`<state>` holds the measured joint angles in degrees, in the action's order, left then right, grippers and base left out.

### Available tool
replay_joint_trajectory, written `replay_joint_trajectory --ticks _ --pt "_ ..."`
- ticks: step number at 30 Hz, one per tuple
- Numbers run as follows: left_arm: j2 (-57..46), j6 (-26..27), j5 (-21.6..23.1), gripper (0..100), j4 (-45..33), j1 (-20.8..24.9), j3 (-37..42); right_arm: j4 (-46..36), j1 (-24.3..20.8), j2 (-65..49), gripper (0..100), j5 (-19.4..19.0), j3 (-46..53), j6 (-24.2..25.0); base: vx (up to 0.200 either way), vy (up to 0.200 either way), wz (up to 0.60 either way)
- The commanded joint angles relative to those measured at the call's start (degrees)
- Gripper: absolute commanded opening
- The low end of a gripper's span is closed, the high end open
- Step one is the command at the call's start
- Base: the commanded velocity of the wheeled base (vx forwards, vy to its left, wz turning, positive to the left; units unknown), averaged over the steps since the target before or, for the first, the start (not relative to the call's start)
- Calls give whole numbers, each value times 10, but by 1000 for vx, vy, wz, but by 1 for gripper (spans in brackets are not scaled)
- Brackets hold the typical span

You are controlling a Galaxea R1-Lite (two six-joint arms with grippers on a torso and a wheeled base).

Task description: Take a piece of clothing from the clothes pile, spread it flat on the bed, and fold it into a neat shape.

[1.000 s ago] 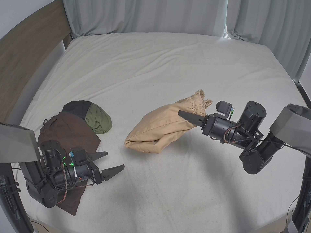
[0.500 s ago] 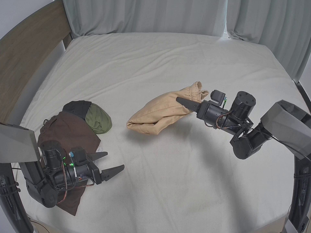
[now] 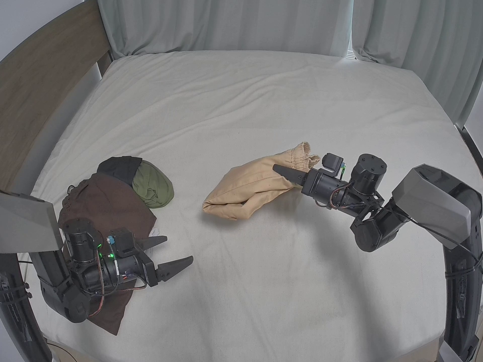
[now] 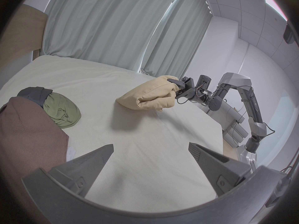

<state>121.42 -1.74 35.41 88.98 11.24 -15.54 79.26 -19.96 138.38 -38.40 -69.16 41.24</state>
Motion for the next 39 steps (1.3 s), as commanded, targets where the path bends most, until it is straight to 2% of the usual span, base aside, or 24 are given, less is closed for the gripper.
replay_joint_trajectory --ticks 1,9,25,34,39 --pt "0 0 0 100 1 0 0 -1 1 5 0 0 -3 0 0 0 0" --pt "1 1 0 100 1 1 0 -12 10 0 0 0 -42 1 0 0 0" --pt "2 0 0 100 1 1 2 -97 17 9 0 0 -179 11 0 0 0" --pt "1 0 0 100 1 1 10 -140 25 78 0 1 -282 11 0 0 0" --pt "2 1 0 100 1 1 14 -137 29 122 0 1 -280 7 0 0 0"
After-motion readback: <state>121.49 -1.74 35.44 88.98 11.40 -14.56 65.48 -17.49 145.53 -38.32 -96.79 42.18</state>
